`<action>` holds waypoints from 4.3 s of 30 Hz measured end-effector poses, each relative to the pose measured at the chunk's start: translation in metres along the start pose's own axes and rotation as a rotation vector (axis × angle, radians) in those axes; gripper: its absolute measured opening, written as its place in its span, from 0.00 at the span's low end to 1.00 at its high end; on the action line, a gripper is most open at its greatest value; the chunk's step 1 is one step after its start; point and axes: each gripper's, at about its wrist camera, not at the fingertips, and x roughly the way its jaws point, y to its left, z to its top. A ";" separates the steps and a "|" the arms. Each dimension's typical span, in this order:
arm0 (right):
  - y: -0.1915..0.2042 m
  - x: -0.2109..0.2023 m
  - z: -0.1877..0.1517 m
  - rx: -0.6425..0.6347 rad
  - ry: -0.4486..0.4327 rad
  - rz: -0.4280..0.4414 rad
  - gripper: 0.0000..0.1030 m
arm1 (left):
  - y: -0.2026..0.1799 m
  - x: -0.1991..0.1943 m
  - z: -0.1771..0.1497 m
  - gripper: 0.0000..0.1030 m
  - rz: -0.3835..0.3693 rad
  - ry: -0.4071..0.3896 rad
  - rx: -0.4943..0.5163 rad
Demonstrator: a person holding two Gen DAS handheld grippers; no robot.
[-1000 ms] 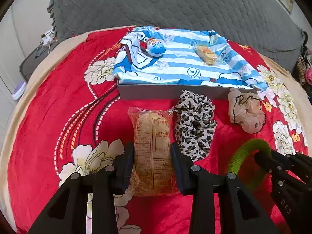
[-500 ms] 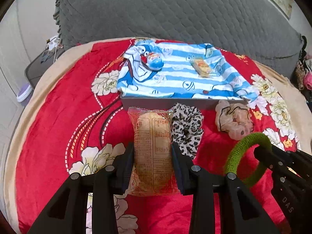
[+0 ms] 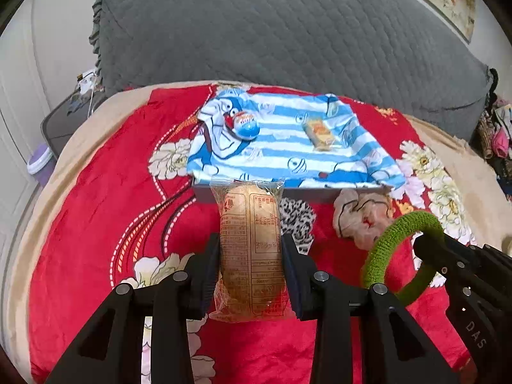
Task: Organize objects
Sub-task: 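Lift the bread with the left tool while the right tool lifts the hair tie, then lower the bread beside the King Egg while the right tool lowers the hair tie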
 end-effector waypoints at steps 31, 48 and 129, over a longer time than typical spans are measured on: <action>-0.008 -0.042 0.030 0.044 -0.192 0.011 0.13 | -0.020 -0.034 0.026 0.37 0.018 -0.148 0.011; -0.017 -0.043 0.054 0.034 -0.248 -0.020 0.13 | -0.037 -0.040 0.054 0.37 0.049 -0.200 0.048; -0.063 0.128 0.112 0.067 -0.177 -0.031 0.13 | -0.017 0.159 0.118 0.37 0.088 -0.053 0.030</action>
